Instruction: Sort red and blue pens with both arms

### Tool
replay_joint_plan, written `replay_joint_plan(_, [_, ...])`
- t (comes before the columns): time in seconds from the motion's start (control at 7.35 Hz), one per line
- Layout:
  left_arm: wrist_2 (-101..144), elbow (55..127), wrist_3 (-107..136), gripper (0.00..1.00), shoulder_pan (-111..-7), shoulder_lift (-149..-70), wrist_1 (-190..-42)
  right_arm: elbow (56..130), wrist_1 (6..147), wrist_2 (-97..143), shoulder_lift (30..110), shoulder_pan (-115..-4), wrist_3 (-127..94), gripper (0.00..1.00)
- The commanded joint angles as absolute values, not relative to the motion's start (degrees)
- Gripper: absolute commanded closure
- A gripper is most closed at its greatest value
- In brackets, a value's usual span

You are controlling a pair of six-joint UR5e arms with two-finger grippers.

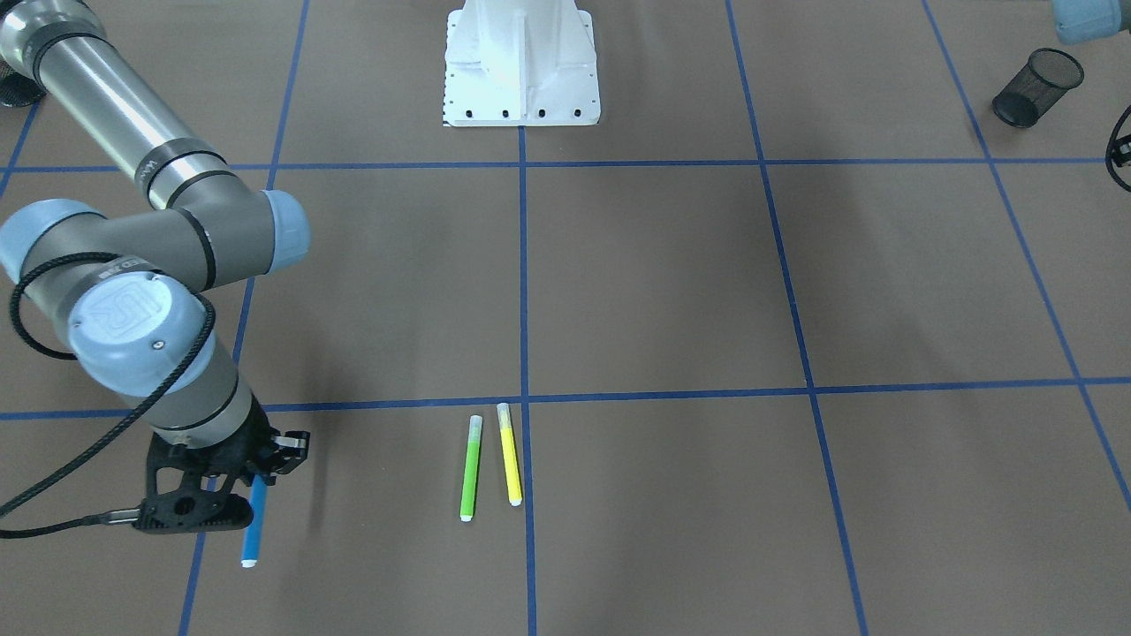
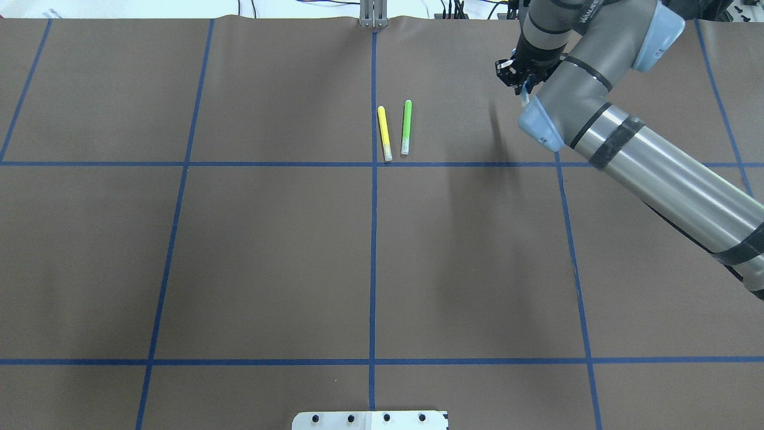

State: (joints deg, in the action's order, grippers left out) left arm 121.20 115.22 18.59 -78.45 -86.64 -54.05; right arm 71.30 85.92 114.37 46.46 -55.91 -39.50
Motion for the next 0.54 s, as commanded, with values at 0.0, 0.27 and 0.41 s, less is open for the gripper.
replay_joint_plan(0.0, [122.2, 116.6, 18.4, 1.0, -82.3, -78.1, -53.5, 75.8, 94.9, 113.1, 48.9, -60.6, -26.8, 1.0])
replay_joint_plan(0.27, [124.7, 116.1, 11.7, 1.0, -88.8, -71.7, -53.4, 77.3, 99.7, 112.8, 51.0, -66.2, -14.9, 1.0])
replay_joint_plan(0.41, [124.7, 115.6, 10.1, 1.0, -91.7, -70.3, -52.8, 77.3, 101.5, 112.9, 51.8, -69.1, -11.1, 1.0])
